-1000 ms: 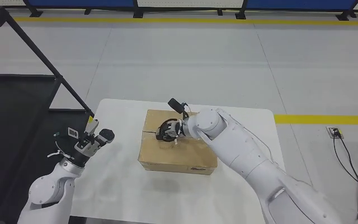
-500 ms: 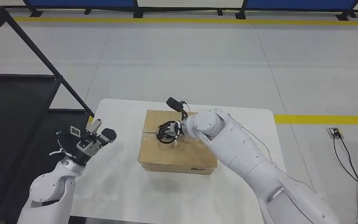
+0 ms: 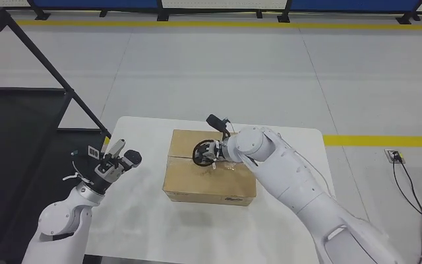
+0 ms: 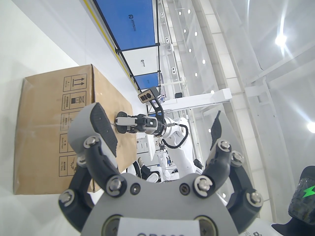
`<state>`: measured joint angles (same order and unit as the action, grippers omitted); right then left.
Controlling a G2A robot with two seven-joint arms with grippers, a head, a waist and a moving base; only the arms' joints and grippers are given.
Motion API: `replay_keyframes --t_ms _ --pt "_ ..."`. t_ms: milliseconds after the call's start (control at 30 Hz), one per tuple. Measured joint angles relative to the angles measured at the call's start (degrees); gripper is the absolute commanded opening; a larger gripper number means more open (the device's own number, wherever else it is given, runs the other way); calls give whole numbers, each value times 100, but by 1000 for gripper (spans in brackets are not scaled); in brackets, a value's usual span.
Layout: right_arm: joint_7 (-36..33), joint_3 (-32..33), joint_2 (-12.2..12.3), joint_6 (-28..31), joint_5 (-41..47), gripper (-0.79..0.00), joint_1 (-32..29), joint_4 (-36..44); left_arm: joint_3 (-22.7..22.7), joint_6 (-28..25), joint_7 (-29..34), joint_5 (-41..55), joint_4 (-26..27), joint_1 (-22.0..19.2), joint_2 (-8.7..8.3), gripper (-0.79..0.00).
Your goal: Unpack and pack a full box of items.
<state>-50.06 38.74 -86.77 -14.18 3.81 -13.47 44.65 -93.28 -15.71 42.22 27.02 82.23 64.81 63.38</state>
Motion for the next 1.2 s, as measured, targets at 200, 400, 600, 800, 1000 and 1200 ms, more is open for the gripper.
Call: replay_keyframes --t_ms 200,400,600,800,1000,1200 --pt "-125 380 251 -211 -247 -785 -304 468 98 24 -27 -51 27 -47 1 0" --pt "-224 834 525 -477 -542 -785 -692 1034 185 44 -42 -71 45 -106 3 0" --pt "-337 1244 753 -756 -823 -785 -1085 1591 241 50 -53 -71 34 -160 2 0" --pt "-456 1675 948 -940 -985 -785 -1414 1935 292 53 -56 -68 9 -220 0 0" --pt "-590 1983 1077 -1045 -1068 -785 -1578 2011 325 47 -49 -65 -15 -260 -3 0" --pt "-687 2287 1197 -1120 -1097 -785 -1736 2103 337 56 -34 -68 -42 -288 -11 0"
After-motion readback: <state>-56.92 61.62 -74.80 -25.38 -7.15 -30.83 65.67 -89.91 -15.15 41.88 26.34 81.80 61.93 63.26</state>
